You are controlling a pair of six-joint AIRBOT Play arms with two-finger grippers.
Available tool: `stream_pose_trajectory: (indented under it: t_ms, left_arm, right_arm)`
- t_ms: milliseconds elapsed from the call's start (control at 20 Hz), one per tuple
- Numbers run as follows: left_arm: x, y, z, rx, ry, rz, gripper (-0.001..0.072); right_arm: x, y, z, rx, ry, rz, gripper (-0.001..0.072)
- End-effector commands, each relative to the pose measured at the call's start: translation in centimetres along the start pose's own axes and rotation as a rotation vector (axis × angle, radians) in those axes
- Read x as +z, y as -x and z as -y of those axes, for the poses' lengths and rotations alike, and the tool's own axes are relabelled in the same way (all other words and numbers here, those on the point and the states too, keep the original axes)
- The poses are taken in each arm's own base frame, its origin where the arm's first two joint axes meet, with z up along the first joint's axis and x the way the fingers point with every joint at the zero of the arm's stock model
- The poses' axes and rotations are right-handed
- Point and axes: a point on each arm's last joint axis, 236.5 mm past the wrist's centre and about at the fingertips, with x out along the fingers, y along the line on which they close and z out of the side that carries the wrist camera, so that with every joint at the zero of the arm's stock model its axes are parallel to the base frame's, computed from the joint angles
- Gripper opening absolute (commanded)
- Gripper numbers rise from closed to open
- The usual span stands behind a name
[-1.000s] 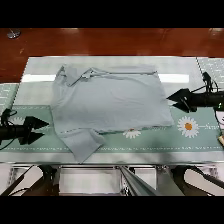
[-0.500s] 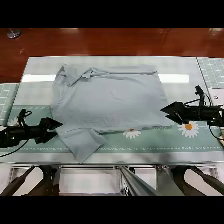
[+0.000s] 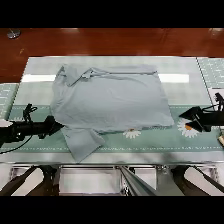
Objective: Fold the shirts.
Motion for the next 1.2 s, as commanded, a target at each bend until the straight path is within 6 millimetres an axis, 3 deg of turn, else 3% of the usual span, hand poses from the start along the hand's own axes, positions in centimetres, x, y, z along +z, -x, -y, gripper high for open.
stream_pose_trajectory:
  t_ms: [0, 200, 500, 750, 800, 850, 900, 1000, 1100, 1150]
  left_arm:
    - [0.4, 0.2, 0.5, -0.008, -0.021, 0.004, 0.0020]
    - [0.3, 0.2, 0.5, -0.008, -0.026, 0.002, 0.0020]
    - [0.3, 0.2, 0.5, -0.008, -0.025, 0.003, 0.0021]
    - [0.3, 0.2, 0.6, -0.008, -0.025, 0.002, 0.0021]
    - [0.3, 0.2, 0.6, -0.008, -0.025, 0.002, 0.0021]
    - [0.3, 0.2, 0.6, -0.008, -0.025, 0.002, 0.0021]
    - [0.5, 0.3, 0.7, -0.012, -0.026, 0.007, 0.0021]
    - [2.8, 1.5, 3.1, -0.070, -0.059, 0.066, 0.0020]
    - [7.4, 5.4, 10.0, -0.233, -0.162, 0.217, 0.0020]
    - [9.8, 8.9, 14.4, -0.329, -0.232, 0.319, 0.0020]
  right_arm:
    - [-2.1, -1.4, 4.3, -0.115, -0.135, -0.039, 0.0614]
    - [-0.6, -2.9, -0.4, 0.123, -0.161, -0.023, 0.0614]
    - [-0.2, -5.1, -0.8, 0.174, -0.191, -0.062, 0.0614]
    - [0.5, -7.9, -4.8, 0.125, -0.042, -0.088, 0.0608]
    - [0.8, -8.3, -5.7, 0.113, -0.001, -0.095, 0.0468]
    - [0.9, -8.6, -6.5, 0.100, 0.042, -0.104, 0.0178]
    - [1.0, -8.7, -7.4, 0.087, 0.102, -0.107, 0.0024]
    - [2.2, -7.7, -9.8, 0.075, 0.209, -0.092, 0.0024]
    - [4.3, -4.3, -14.0, 0.107, 0.321, -0.063, 0.0024]
    - [5.6, -1.8, -16.7, 0.130, 0.379, -0.018, 0.0023]
